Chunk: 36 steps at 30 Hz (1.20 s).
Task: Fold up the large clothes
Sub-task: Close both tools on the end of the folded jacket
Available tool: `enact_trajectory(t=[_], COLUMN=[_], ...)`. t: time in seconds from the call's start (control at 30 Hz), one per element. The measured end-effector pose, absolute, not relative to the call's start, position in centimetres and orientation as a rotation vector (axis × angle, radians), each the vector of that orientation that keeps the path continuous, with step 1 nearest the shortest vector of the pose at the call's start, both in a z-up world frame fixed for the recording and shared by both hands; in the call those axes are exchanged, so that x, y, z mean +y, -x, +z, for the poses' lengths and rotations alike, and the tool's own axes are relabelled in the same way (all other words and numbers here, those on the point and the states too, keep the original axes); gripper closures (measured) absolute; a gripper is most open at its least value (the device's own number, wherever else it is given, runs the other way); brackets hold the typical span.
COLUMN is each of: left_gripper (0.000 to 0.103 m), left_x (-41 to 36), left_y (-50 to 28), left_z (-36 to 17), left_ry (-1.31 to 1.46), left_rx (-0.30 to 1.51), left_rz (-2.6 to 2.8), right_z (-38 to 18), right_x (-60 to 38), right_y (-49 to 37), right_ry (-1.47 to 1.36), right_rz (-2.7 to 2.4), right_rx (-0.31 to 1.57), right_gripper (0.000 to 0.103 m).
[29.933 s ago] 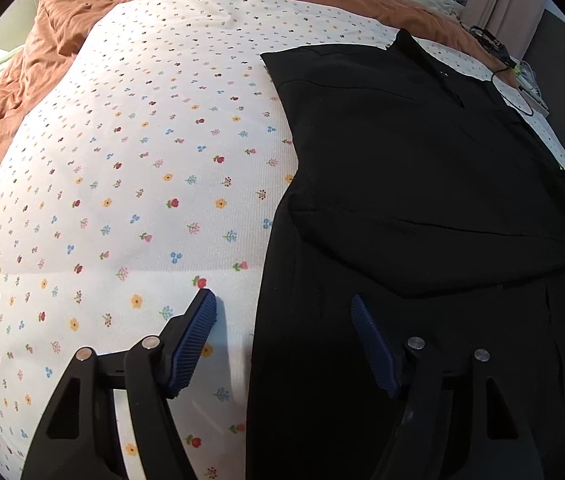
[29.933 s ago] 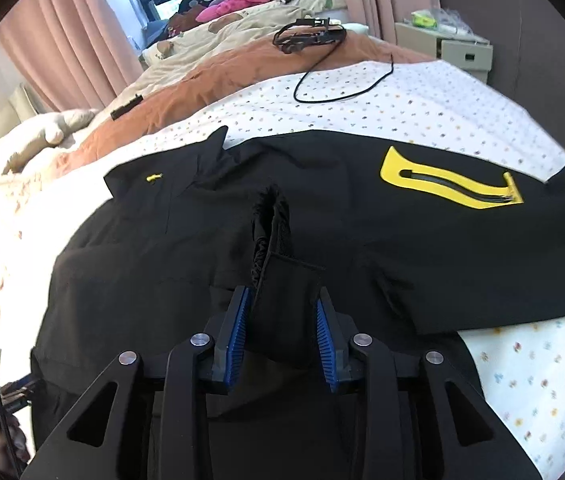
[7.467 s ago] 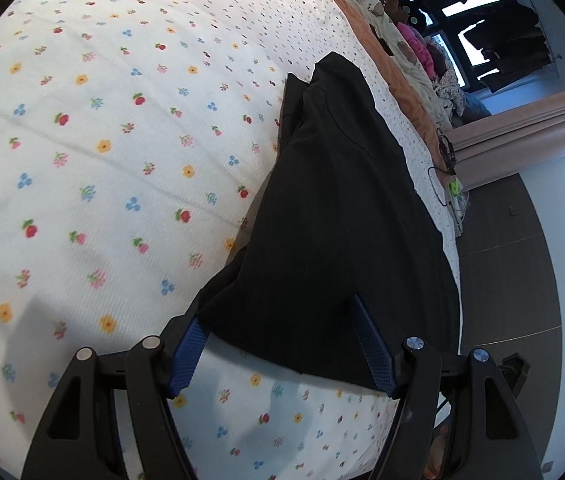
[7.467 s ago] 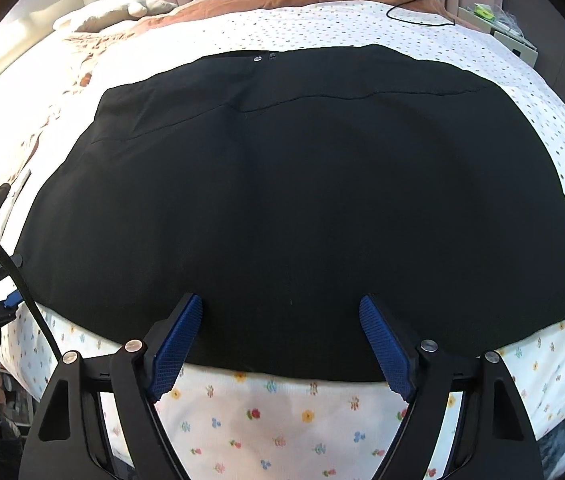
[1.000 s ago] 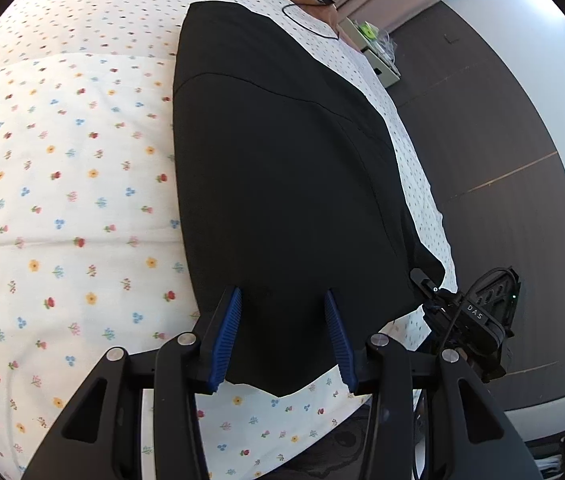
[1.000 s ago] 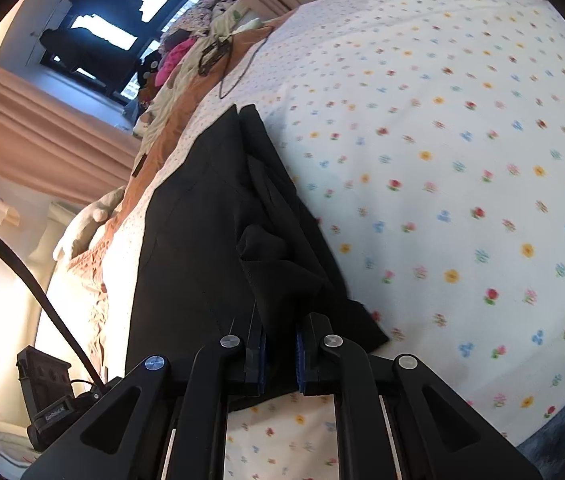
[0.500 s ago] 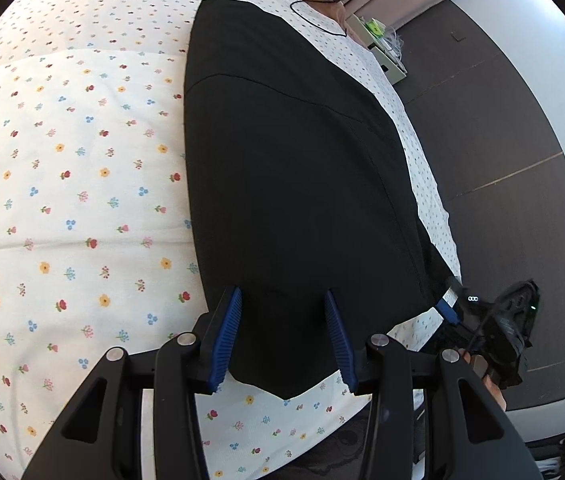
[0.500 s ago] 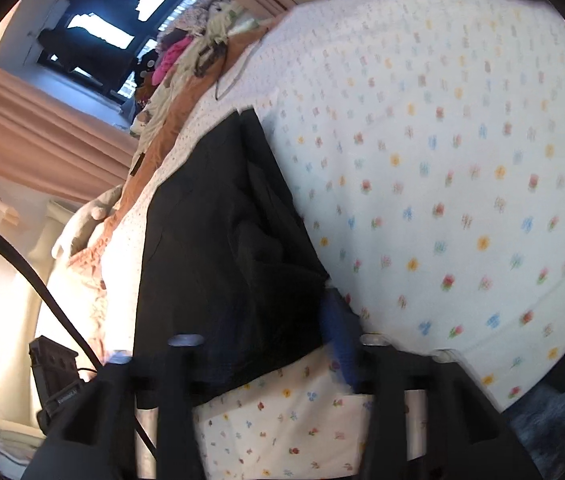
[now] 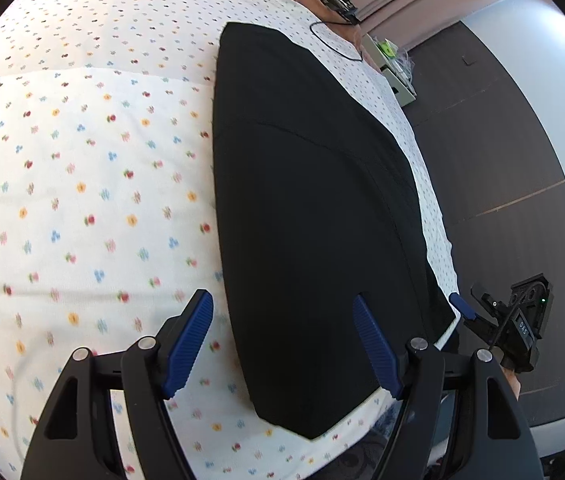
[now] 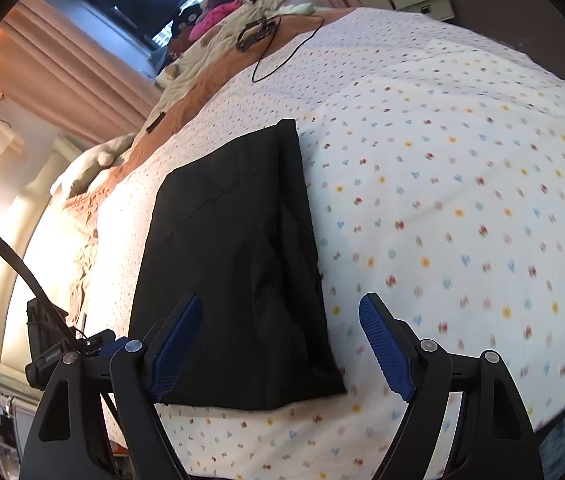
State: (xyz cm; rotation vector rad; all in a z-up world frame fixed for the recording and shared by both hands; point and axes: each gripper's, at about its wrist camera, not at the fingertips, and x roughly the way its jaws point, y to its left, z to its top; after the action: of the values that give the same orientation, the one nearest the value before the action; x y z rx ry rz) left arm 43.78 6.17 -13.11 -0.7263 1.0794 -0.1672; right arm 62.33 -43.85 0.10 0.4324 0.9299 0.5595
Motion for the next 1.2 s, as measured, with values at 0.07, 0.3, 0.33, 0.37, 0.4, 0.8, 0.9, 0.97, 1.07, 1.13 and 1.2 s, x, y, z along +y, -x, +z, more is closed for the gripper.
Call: enact_trajectory(t=[0.07,0.3,0.33,0.37,0.4,0.8,0.9,0.97,1.07,1.13,1.2], left_gripper=[0.03,0.03,0.03,0.03,0.03,0.04,0.041,0.041,0.041,0.041,0.041], left_x=[6.6,7.6,7.7,7.8,7.9,9.2,9.3,9.4,9.4,9.5,9.6], left_y=[-44.3,-46.8,-47.2,-47.5,-47.8,-52.4,-53.6,-54.3,-55.0,-55.6,-55.8], left_z=[-13.3,-14.3,-14.5,-14.7,-14.9,-16.5,-16.7,-16.8,-17.1,-17.3,-17.5], left_ry=[0.73,0.732,0.735,0.737,0.739,0.752,0.746,0.746,0.745,0.753,0.754], left_rx=[1.073,1.075,1.073,1.071,1.069,1.054,1.048,1.046,1.049,1.049,1.049], left_rz=[-0.164,-0.151,-0.151,-0.151,-0.151,-0.147,-0.147,-0.149,-0.149,-0.148,-0.142], right_z=[0.0,-0.9,-1.2,-1.5,-2.0,-7.1,-7.6,-8.2,-9.8,-10.3,-10.6], right_x=[-43.7,-42.5,-42.3,-42.1,-41.7,-37.9,-36.8,-35.8,-34.6,-33.8,-33.1], right_y=[-64.1,-69.2,-70.2,-71.0,-71.7,-80.3,-81.7,-83.0,-85.2,-86.4,-87.4], right_ry=[-0.431,-0.415,-0.423,-0.429,-0.43,-0.532,-0.542,-0.559,-0.586,-0.593,-0.588], right_rz=[0.581,0.635,0.656,0.668,0.674,0.81,0.848,0.894,0.945,0.973,0.986], right_rx=[0.949,1.005,1.016,1.026,1.034,1.129,1.131,1.148,1.19,1.199,1.202], right_gripper=[0.023,0.023,0.023,0.023,0.023,0.023,0.028,0.04,0.056,0.059,0.059])
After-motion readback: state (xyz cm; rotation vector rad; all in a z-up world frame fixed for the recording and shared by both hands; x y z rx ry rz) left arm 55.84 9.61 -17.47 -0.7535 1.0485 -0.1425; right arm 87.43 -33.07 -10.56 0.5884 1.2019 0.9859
